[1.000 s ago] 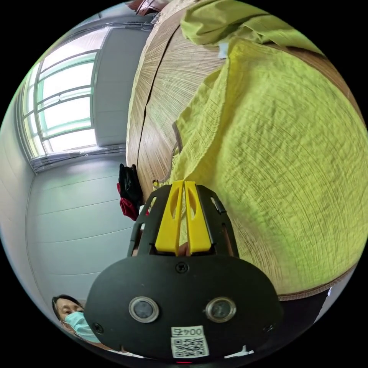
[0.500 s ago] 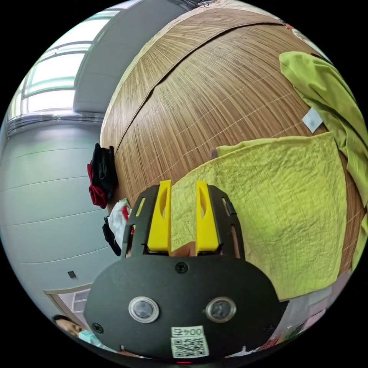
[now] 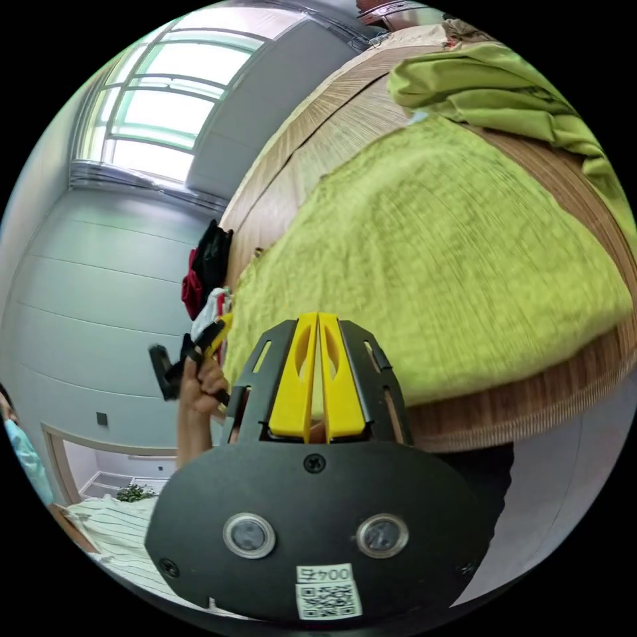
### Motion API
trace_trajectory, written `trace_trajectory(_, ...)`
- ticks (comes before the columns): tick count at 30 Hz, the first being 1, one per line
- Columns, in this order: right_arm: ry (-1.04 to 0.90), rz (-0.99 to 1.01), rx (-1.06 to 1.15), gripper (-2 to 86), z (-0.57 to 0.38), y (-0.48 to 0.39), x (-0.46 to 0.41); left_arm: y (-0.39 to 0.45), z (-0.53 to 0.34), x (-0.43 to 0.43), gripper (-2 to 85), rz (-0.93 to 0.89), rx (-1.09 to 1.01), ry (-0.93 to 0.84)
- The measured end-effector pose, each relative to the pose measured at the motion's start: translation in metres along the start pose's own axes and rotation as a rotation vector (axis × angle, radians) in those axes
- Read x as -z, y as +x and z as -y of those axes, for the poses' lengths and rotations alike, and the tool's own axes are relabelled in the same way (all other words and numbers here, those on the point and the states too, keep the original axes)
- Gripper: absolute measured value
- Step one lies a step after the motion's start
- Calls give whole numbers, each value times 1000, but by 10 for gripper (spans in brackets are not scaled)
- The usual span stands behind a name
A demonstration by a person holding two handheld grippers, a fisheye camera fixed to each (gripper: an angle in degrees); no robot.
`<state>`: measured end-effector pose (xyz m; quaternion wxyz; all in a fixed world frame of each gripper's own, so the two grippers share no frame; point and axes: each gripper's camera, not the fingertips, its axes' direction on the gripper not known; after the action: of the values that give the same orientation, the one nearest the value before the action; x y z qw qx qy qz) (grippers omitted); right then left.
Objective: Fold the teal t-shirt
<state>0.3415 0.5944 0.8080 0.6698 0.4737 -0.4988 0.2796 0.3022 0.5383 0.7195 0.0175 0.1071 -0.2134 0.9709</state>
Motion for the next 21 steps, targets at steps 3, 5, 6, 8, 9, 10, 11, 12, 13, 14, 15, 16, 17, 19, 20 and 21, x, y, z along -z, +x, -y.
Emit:
trace_trajectory(3, -38, -90, -8, -6, -26, 8, 3, 0, 21, -21, 1, 80, 10, -150)
trace_trajectory(5, -27, -34, -10, -6, -33, 3, 18, 5, 24, -5, 1, 36, 22, -131)
trace_trajectory(6, -19, -19, 0, -6, -33, -1, 25, 15, 23, 13, 1, 33, -3, -96)
trace_trajectory(8, 45, 2, 51, -4, -39, -22, 59, 28, 14, 40, 1, 23, -38, -58)
trace_trajectory(9, 58, -4, 60, -3, -40, -25, 68, 33, 5, 57, 2, 16, -47, -55)
trace_trajectory(10, 88, -19, 68, 0, -43, -29, 88, 33, -1, 66, 2, 15, -48, -53)
trace_trajectory(11, 126, -33, 64, 6, -47, -27, 111, 33, -16, 83, 2, 20, -46, -48)
trace_trajectory(12, 146, -40, 60, 9, -50, -24, 124, 28, -33, 99, 2, 29, -34, -54)
trace_trajectory(13, 186, -54, 49, 29, -56, -16, 150, 25, -42, 106, 2, 34, -23, -59)
trace_trajectory(14, 227, -60, 24, 46, -64, -2, 178, 17, -62, 122, 2, 39, -3, -56)
trace_trajectory(15, 244, -58, 13, 52, -69, 5, 192, 8, -82, 138, 2, 46, 21, -41)
trace_trajectory(16, 273, -48, -20, 60, -77, 22, 216, 3, -92, 145, 2, 50, 42, -38)
trace_trajectory(17, 301, -43, -54, 63, -86, 38, 239, -8, -109, 156, 2, 46, 90, -39)
trace_trajectory(19, 321, -67, -51, 67, -94, 49, 264, -22, -131, 169, 2, 31, 155, -35)
trace_trajectory(20, 316, -125, -16, 72, -95, 48, 274, -27, -142, 176, 2, 45, 175, -35)
trace_trajectory(21, 310, -157, 9, 74, -95, 46, 277, -28, -149, 184, 2, 83, 176, -31)
